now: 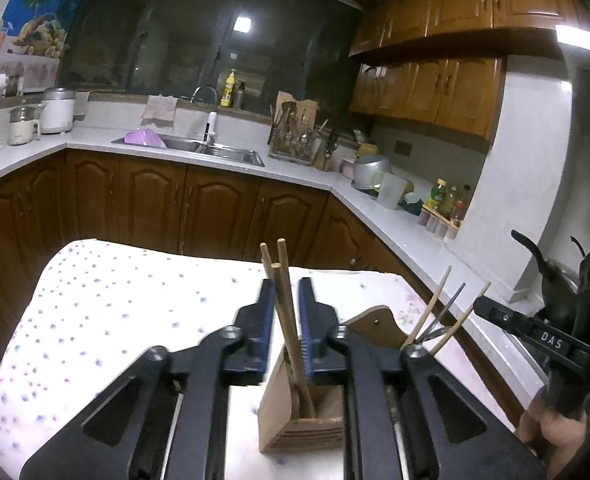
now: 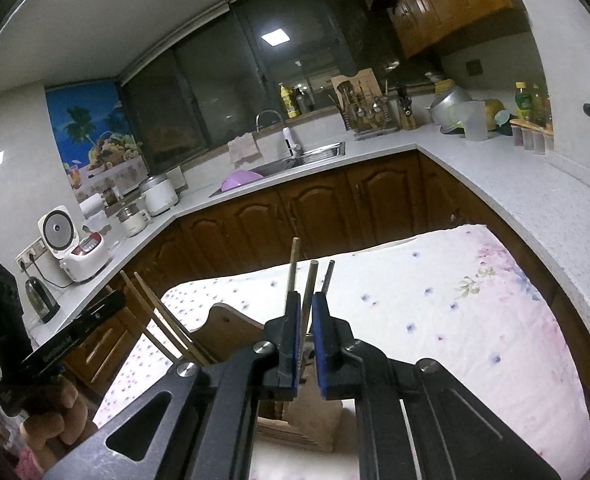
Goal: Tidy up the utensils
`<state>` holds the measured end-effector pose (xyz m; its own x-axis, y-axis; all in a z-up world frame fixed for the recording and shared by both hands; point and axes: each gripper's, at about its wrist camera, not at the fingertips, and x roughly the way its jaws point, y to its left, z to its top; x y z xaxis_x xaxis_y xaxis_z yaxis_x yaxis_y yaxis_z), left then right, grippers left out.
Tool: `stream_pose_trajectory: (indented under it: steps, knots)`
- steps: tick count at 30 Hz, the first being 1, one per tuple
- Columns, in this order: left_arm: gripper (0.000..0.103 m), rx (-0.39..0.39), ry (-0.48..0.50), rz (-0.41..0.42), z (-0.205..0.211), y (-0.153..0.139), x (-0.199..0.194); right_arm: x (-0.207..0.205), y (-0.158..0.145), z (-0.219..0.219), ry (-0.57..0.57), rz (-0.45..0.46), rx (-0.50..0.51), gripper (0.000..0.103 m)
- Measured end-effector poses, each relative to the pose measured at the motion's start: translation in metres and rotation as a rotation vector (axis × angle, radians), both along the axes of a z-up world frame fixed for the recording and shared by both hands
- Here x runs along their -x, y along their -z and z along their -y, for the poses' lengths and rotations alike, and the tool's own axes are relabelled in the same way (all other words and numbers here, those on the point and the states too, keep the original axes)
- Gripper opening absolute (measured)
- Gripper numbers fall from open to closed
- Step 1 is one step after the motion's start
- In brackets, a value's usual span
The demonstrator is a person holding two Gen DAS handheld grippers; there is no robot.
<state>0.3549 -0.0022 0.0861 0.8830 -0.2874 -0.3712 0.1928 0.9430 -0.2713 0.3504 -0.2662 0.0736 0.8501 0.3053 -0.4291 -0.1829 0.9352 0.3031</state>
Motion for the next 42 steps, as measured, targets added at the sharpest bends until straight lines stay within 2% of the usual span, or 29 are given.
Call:
stream_pose_trajectory:
  steps: [1, 3, 5, 7, 8, 11, 12, 13, 15, 18, 28, 42]
  knots:
    - [0.029, -0.005, -0.004, 0.003, 0.0, 0.0, 0.001, 0.0, 0.0, 0.0, 0.002, -0.001, 0.0, 0.011]
    - [0.036, -0.011, -0.012, 0.008, 0.0, 0.0, 0.003, 0.0, 0.0, -0.001, 0.01, 0.0, 0.006, 0.016]
    - [0.036, -0.015, -0.009, 0.002, 0.0, 0.001, 0.004, 0.003, 0.0, 0.001, 0.016, 0.005, -0.001, 0.028]
    - [0.04, -0.021, -0.011, -0.002, 0.001, 0.002, 0.004, 0.005, 0.0, 0.002, 0.019, 0.01, -0.007, 0.046]
    - [0.043, -0.025, -0.013, -0.004, 0.001, 0.002, 0.005, 0.006, 0.0, 0.003, 0.018, 0.012, -0.012, 0.05]
    - [0.06, -0.042, -0.026, -0.002, 0.0, 0.004, 0.011, 0.01, 0.001, 0.005, 0.019, 0.013, -0.027, 0.07]
    - [0.068, -0.051, -0.033, 0.001, 0.001, 0.004, 0.014, 0.012, 0.001, 0.006, 0.021, 0.017, -0.029, 0.081]
    - [0.079, -0.058, -0.04, 0.004, 0.0, 0.005, 0.016, 0.014, 0.001, 0.006, 0.023, 0.023, -0.031, 0.088]
    - [0.091, -0.079, -0.067, 0.009, -0.002, 0.006, 0.023, 0.021, 0.001, 0.005, 0.032, 0.044, -0.024, 0.092]
    - [0.096, -0.09, -0.077, 0.015, -0.005, 0.009, 0.031, 0.028, 0.001, 0.002, 0.027, 0.049, -0.011, 0.094]
    - [0.096, -0.105, -0.077, 0.003, -0.012, 0.013, 0.06, 0.053, 0.002, -0.005, 0.0, 0.047, -0.014, 0.096]
    - [0.103, -0.128, -0.08, 0.056, -0.016, 0.002, 0.143, 0.123, -0.014, -0.018, -0.038, 0.109, -0.014, 0.101]
